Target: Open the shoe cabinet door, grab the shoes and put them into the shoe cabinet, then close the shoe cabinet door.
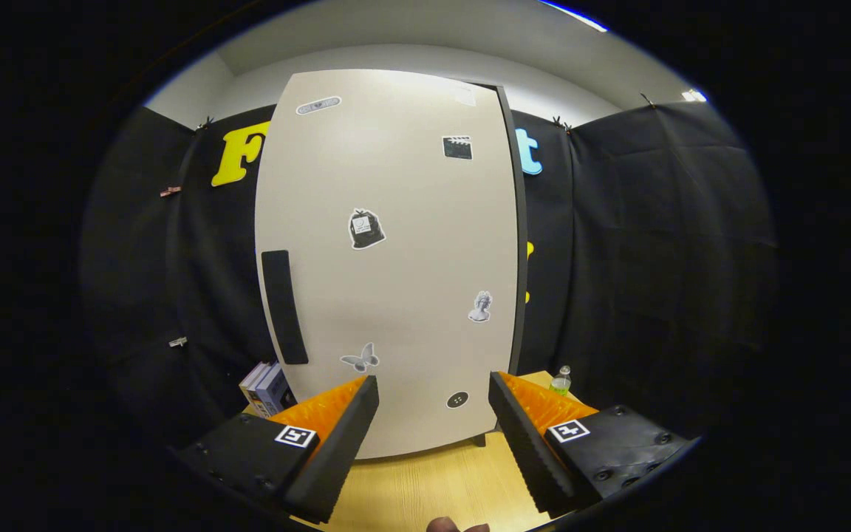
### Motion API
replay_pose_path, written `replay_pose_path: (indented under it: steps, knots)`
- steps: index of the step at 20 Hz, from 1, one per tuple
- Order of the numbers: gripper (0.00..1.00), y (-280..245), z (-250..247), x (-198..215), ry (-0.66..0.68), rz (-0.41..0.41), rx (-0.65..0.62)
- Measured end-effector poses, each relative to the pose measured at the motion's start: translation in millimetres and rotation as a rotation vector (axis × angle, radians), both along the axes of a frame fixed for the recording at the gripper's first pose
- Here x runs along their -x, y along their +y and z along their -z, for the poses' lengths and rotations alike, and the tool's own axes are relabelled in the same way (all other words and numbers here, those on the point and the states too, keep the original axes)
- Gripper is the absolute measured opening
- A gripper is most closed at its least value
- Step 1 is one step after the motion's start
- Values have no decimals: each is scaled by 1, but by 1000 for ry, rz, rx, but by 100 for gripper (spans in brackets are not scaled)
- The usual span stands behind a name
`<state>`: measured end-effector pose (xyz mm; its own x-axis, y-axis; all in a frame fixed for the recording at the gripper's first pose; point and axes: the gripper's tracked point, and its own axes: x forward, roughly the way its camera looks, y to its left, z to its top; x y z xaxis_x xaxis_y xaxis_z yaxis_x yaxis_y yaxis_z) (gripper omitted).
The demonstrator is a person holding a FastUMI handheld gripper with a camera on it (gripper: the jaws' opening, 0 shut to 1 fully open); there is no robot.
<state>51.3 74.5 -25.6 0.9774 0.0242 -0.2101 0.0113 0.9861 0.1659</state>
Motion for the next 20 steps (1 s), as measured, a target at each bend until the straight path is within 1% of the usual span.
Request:
replay_pose_path:
  steps: [20]
  knots:
    - [98, 0, -4, 2, -19, -4, 13]
